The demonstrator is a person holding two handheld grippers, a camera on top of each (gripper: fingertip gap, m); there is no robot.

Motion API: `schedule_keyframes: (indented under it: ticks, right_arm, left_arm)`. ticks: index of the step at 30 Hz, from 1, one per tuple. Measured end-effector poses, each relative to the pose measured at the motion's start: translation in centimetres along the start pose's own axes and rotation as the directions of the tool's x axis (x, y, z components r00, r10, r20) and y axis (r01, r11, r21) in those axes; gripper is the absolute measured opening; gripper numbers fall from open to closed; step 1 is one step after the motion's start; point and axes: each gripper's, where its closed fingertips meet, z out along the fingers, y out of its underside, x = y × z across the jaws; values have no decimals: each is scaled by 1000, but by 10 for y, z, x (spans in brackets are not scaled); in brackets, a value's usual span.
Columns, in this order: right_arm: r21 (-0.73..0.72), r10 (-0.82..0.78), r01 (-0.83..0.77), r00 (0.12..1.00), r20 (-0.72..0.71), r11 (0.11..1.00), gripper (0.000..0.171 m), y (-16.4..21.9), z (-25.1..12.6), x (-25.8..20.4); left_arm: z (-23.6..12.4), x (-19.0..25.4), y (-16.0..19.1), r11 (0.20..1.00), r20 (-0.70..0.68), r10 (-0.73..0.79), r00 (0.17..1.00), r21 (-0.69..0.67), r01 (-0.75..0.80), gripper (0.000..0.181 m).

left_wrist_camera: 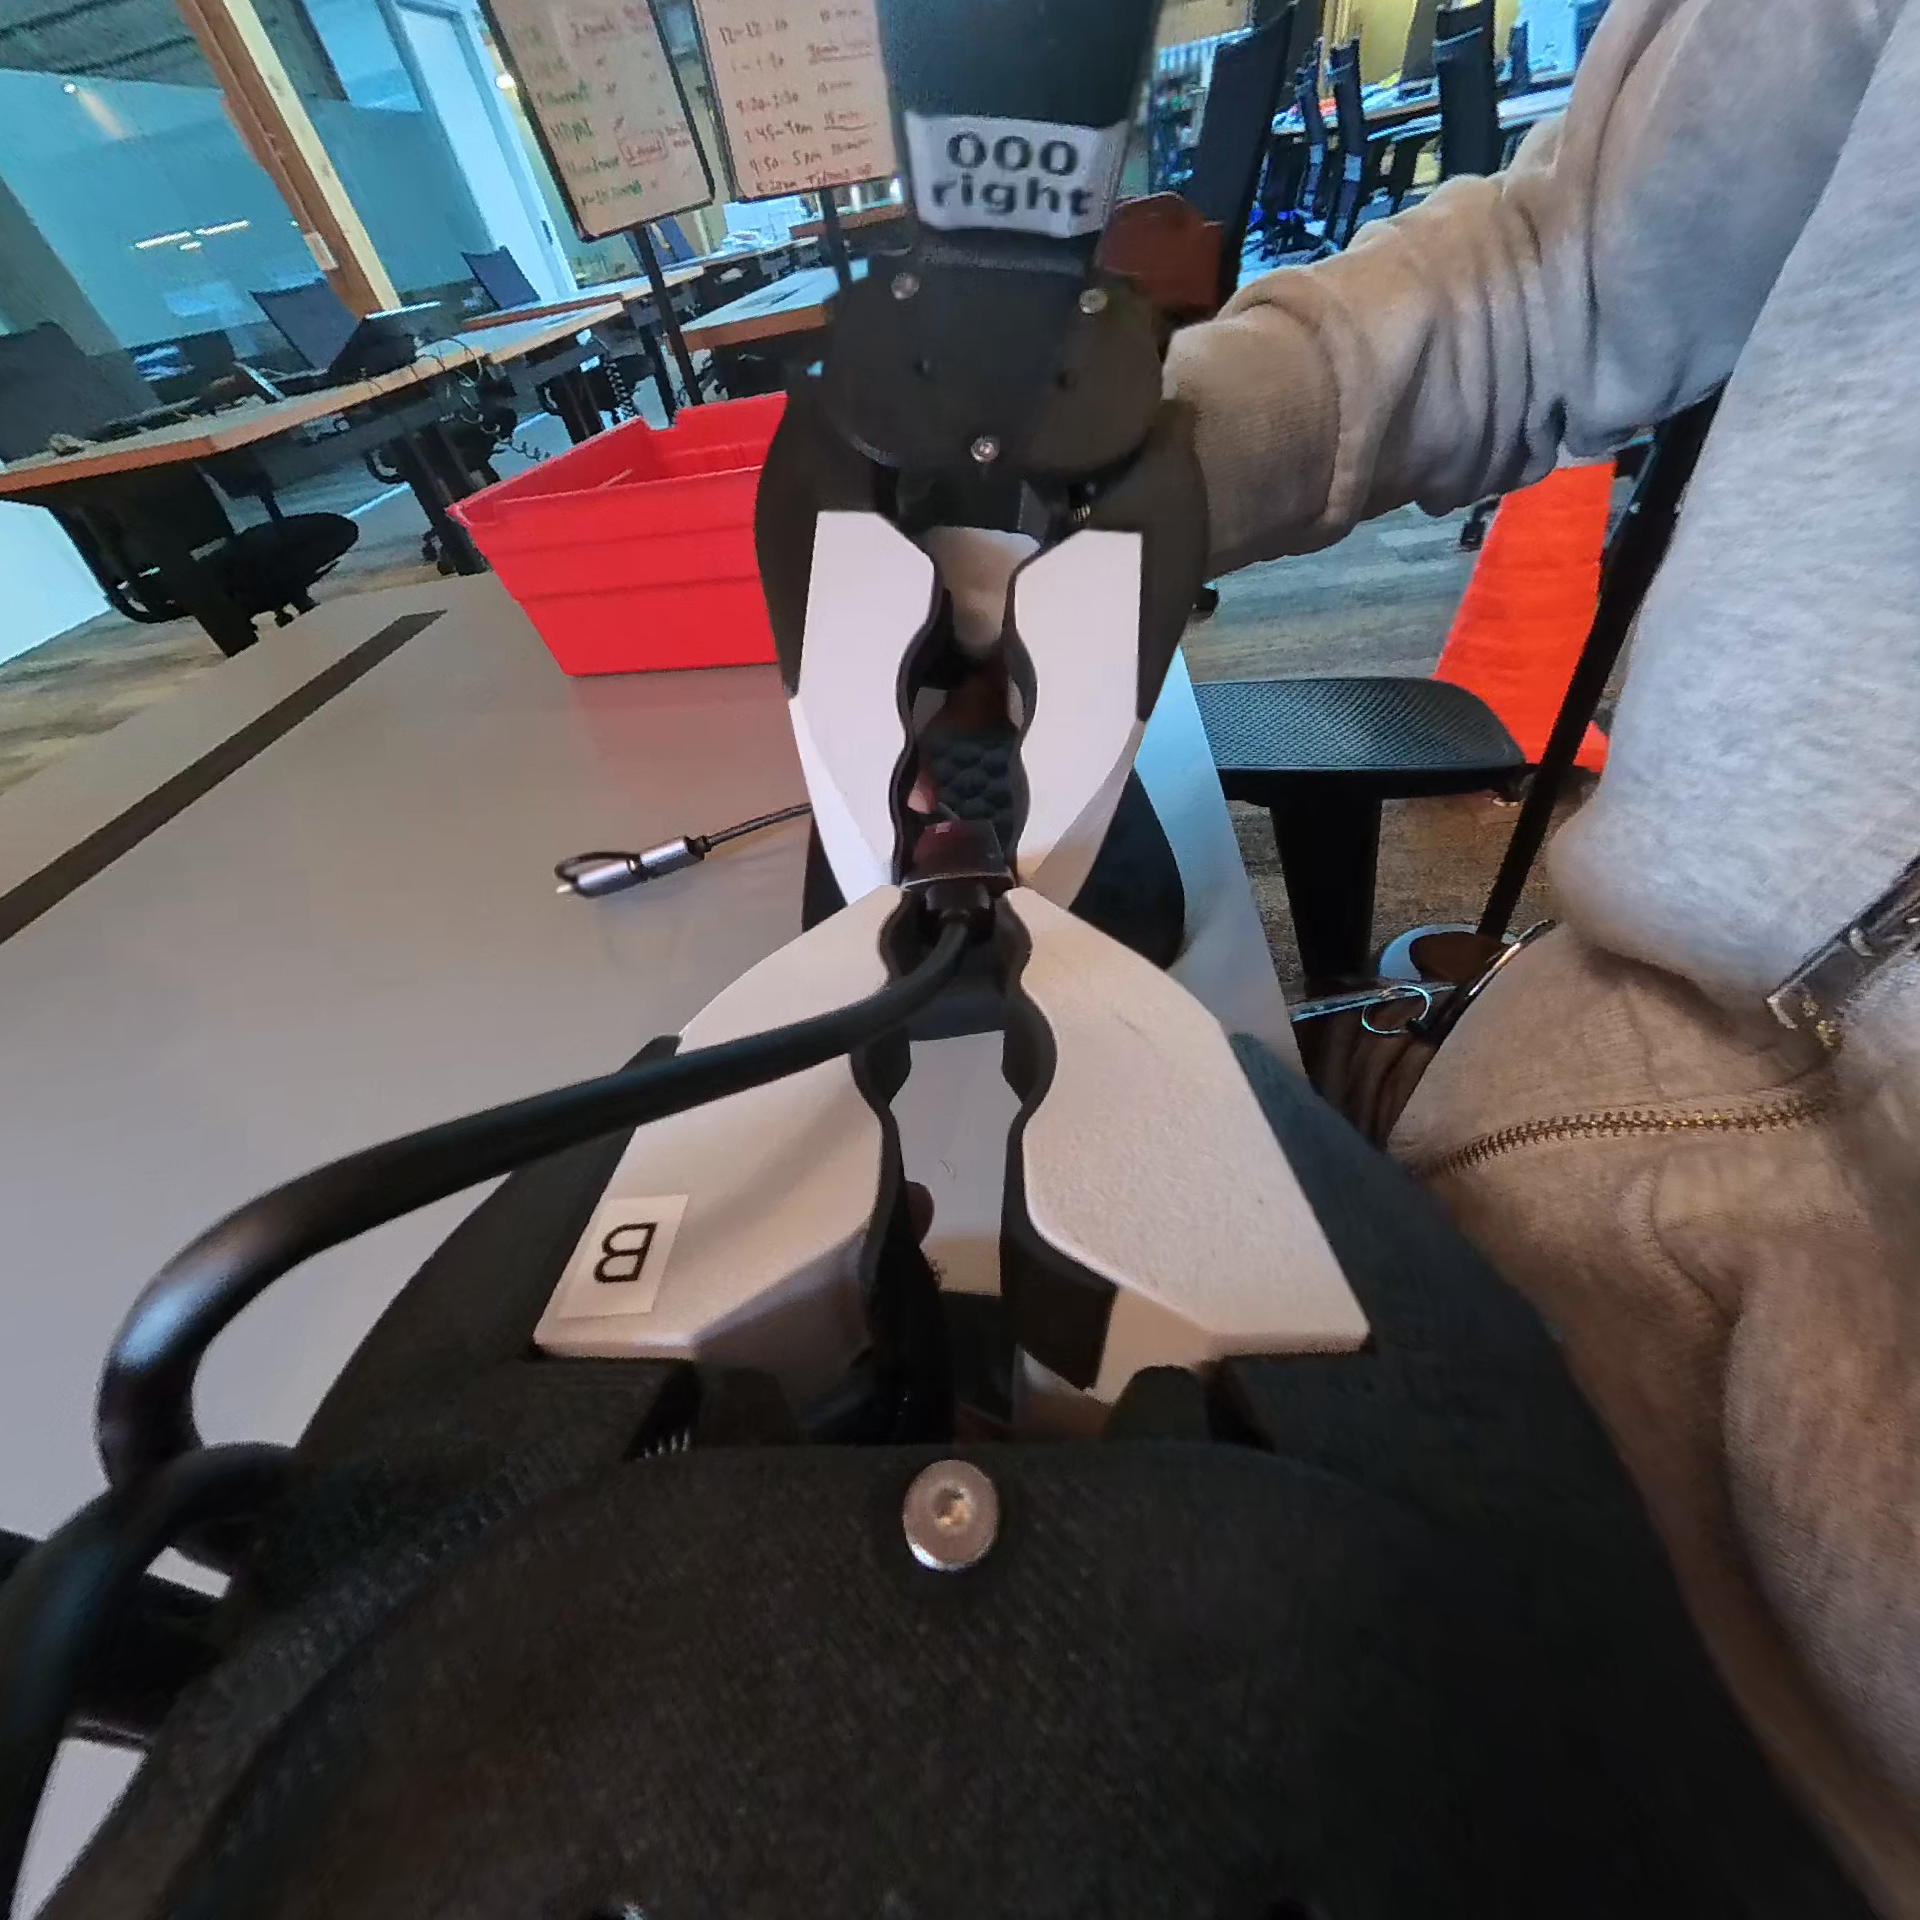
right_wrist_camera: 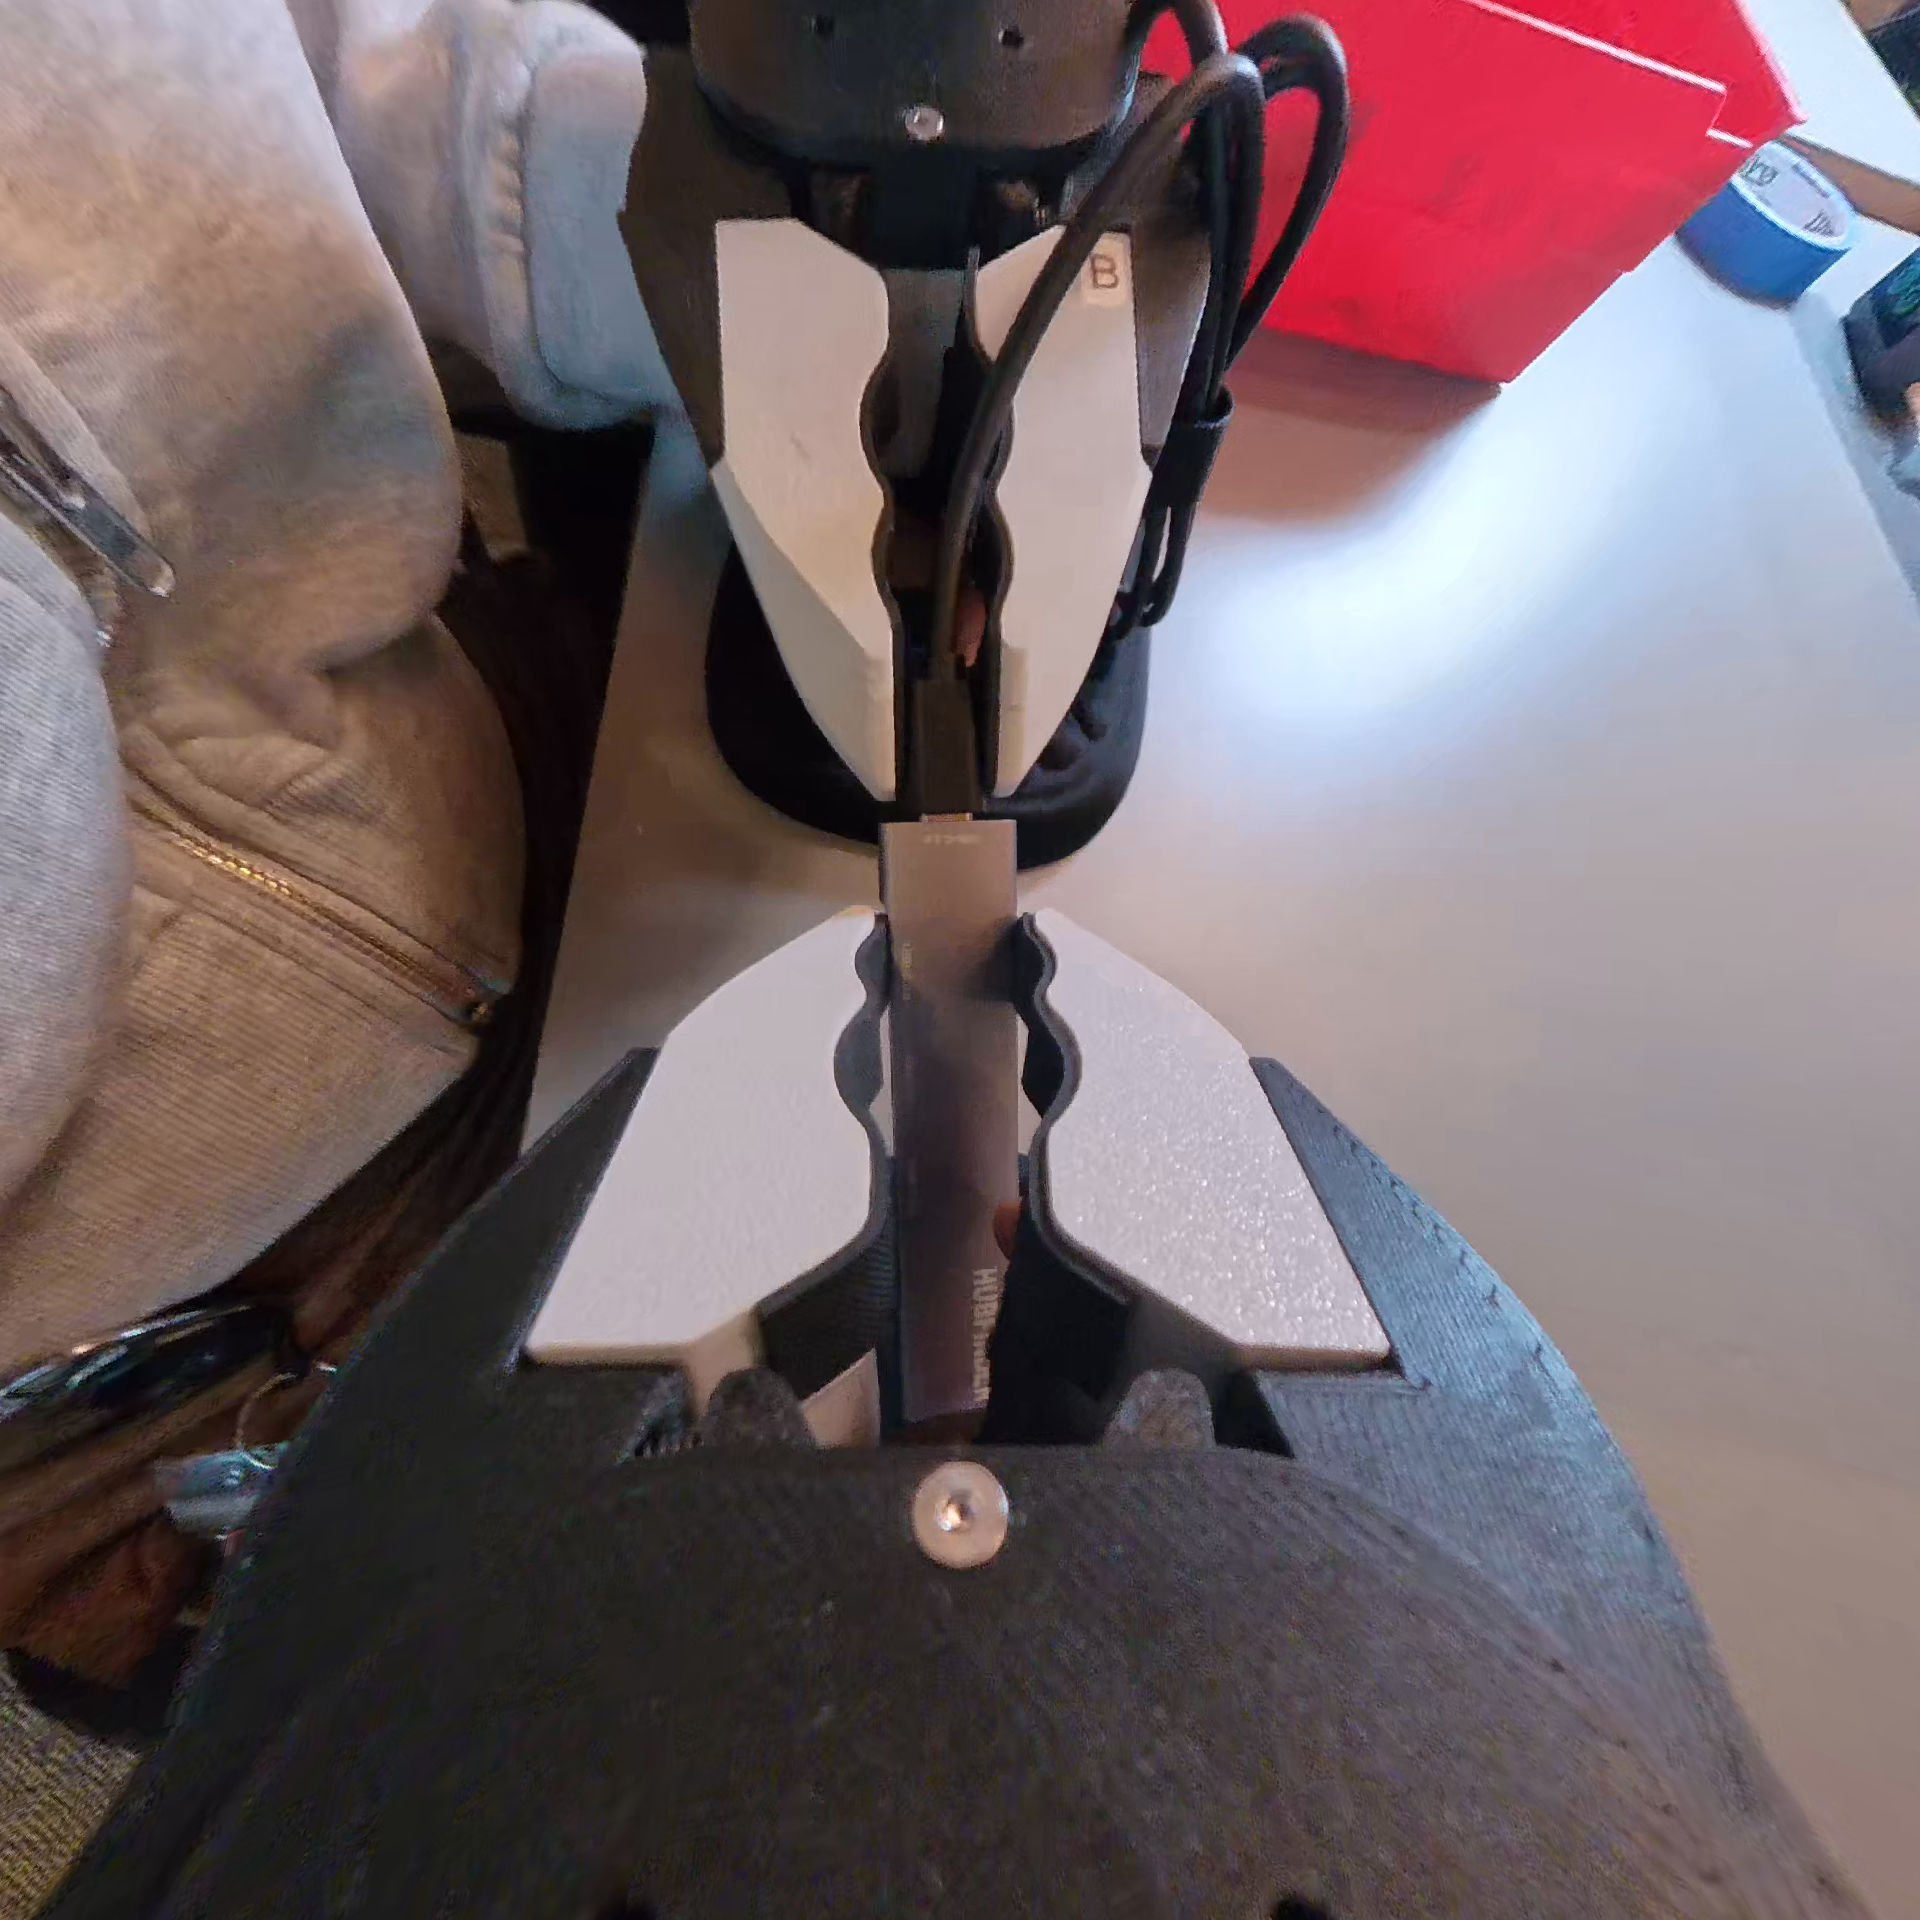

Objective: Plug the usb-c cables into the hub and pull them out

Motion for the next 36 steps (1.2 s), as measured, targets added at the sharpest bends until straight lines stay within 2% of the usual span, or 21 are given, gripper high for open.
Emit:
schedule_keyframes:
  ticks: [4, 7, 9, 11, 14, 17, 18, 19, 22, 25, 30, 32, 34, 36]
  right_arm:
    - [-20, 7, -8, 1000, -28, 1000, 21, 3, 1, 5]
    - [26, 104, -103, 992, -66, 994, 22, -8, -9, 19]
    - [11, 168, -169, 965, -201, 986, 22, -4, -30, 49]
    - [14, 251, -262, 907, -338, 965, 22, 9, -58, 79]
    - [111, 444, -445, 775, -449, 889, 22, 25, -97, 103]
    - [162, 513, -516, 667, -541, 841, 22, 39, -128, 115]
    - [133, 514, -540, 655, -553, 831, 22, 47, -129, 113]
    - [88, 504, -561, 650, -569, 823, 22, 55, -127, 109]
    - [-12, 538, -652, 636, -553, 758, 22, 79, -102, 94]
    - [-48, 632, -729, 622, -463, 683, 22, 89, -65, 78]
    - [58, 813, -841, 500, -300, 538, 22, 78, -28, 78]
    - [110, 850, -855, 474, -229, 506, 32, 67, -27, 81]
    - [169, 855, -842, 482, -191, 512, 42, 55, -34, 85]
    - [241, 831, -796, 526, -180, 556, 43, 40, -45, 88]
  left_arm:
    - [1, -5, 2, 999, 9, -33, 999, -8, 33, 14]
    - [-1, -14, -2, 992, 14, -122, 992, 20, 122, 19]
    - [-3, -10, -5, 992, -25, -123, 992, 24, 123, 42]
    - [-9, 6, -12, 998, -97, -10, 995, 66, 17, 41]
    - [-32, 22, -45, 947, -118, 101, 988, 315, -59, 35]
    - [-74, 13, -82, 787, -110, 37, 993, 616, 39, 29]
    - [-82, 7, -84, 762, -94, 18, 995, 645, 47, 29]
    - [-83, 3, -80, 772, -67, 8, 998, 635, 37, 29]
    - [-72, -4, -65, 833, 18, 12, 1000, 553, -20, 30]
    - [-66, -2, -63, 836, 20, 4, 1000, 549, -14, 30]
    - [-62, 1, -56, 845, 24, -8, 1000, 535, -6, 30]
    - [-65, -1, -56, 837, 29, -15, 999, 548, -3, 30]
    - [-68, -3, -57, 832, 34, -27, 999, 555, 3, 30]
    - [-68, -4, -56, 835, 43, -30, 999, 550, 1, 30]
